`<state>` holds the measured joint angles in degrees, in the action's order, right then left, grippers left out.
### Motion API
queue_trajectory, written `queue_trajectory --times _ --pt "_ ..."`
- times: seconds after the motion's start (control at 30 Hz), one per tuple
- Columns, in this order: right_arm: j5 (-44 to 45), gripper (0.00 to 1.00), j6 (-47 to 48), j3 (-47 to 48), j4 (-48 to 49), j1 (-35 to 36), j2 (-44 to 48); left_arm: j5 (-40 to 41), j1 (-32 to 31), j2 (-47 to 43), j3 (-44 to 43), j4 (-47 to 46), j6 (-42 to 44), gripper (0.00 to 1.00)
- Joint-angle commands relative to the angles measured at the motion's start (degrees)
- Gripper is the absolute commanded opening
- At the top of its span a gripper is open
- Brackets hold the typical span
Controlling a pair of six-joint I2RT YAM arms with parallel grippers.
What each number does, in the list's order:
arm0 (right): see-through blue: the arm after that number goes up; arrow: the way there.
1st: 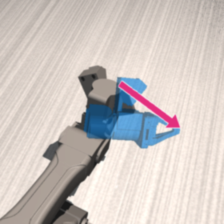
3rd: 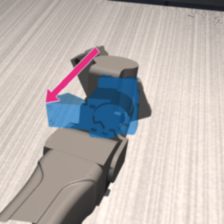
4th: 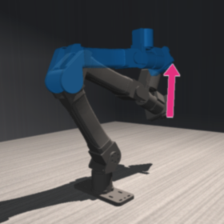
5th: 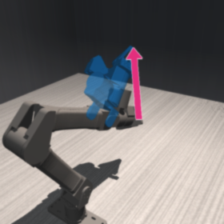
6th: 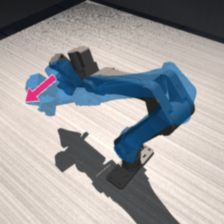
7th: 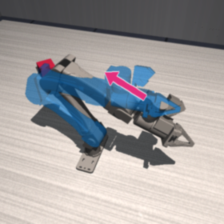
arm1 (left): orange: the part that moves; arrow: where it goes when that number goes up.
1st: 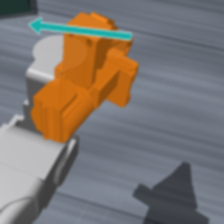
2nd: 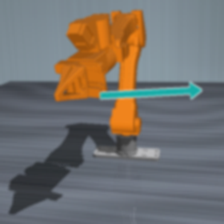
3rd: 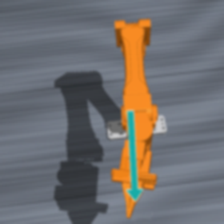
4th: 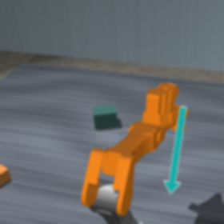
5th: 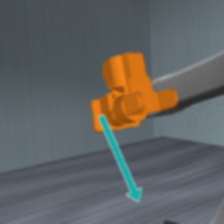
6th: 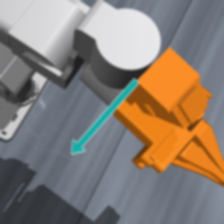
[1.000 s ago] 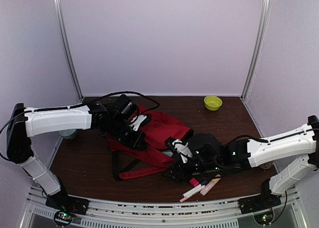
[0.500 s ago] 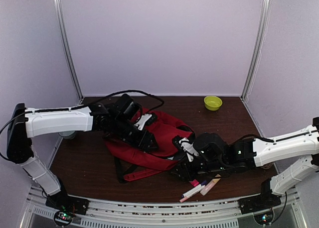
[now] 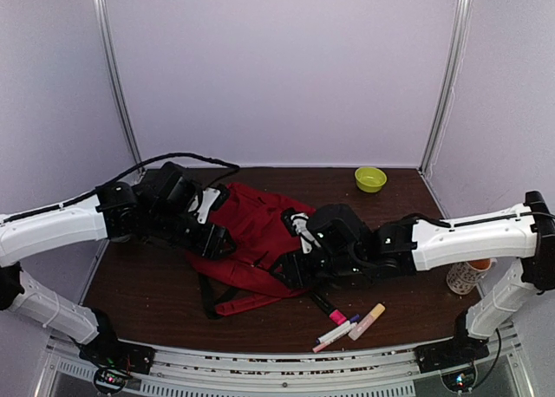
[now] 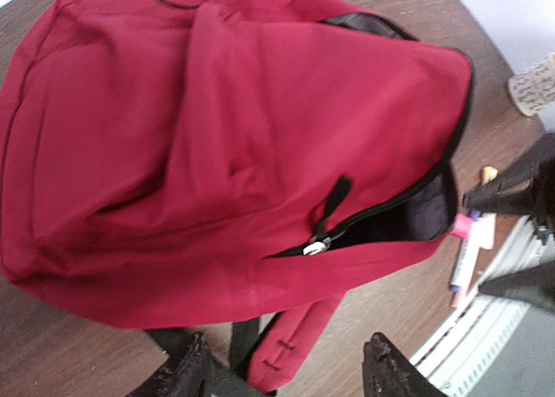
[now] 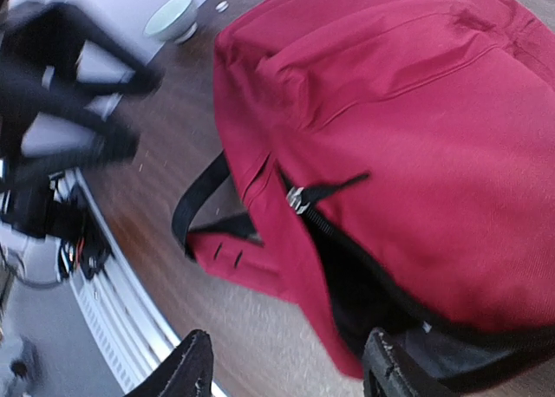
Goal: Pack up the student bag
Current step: Move the student bag to the center of the board, then pick up the largest pocket of the bag from the student bag.
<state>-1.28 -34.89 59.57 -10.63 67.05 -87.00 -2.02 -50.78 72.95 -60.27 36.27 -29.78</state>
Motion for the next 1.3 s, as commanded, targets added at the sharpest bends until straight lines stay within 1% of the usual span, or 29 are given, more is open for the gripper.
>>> queue_trajectory --times 0.0,0.1,0.27,0.43,0.57,0.9,1.17,1.27 --pt "-3.96 0.59 -10.02 2.8 2.76 -3.86 -4.11 6.79 0.34 -4.06 4.52 -2.1 -1.28 0.61" --pt "-5.67 0.61 -14.82 6.54 2.23 -4.83 -7.4 7.99 0.34 -5.88 7.37 -4.27 -1.76 0.61" --pt "-6.86 0.62 -19.32 11.5 0.44 -5.71 -12.81 8.75 0.34 -5.88 9.07 -5.6 -1.84 0.6" --pt "-8.45 0.61 -22.42 13.06 0.08 -6.88 -16.05 8.61 0.38 -5.22 9.41 -6.0 -1.14 0.6" --pt "-8.6 0.6 -22.84 14.0 -0.32 -7.23 -17.54 8.54 0.34 -5.74 10.24 -7.33 -0.95 0.59" --pt "-8.13 0.48 -22.61 16.88 -0.39 -8.01 -20.93 6.98 0.34 -5.94 11.98 -9.39 -1.3 0.58" --pt "-7.26 0.34 -21.69 18.14 -1.9 -8.51 -22.27 6.42 0.34 -6.42 13.19 -10.03 -1.9 0.57" --pt "-6.76 0.31 -21.45 17.99 -2.37 -8.64 -22.51 6.33 0.34 -6.7 13.4 -10.1 -1.95 0.57"
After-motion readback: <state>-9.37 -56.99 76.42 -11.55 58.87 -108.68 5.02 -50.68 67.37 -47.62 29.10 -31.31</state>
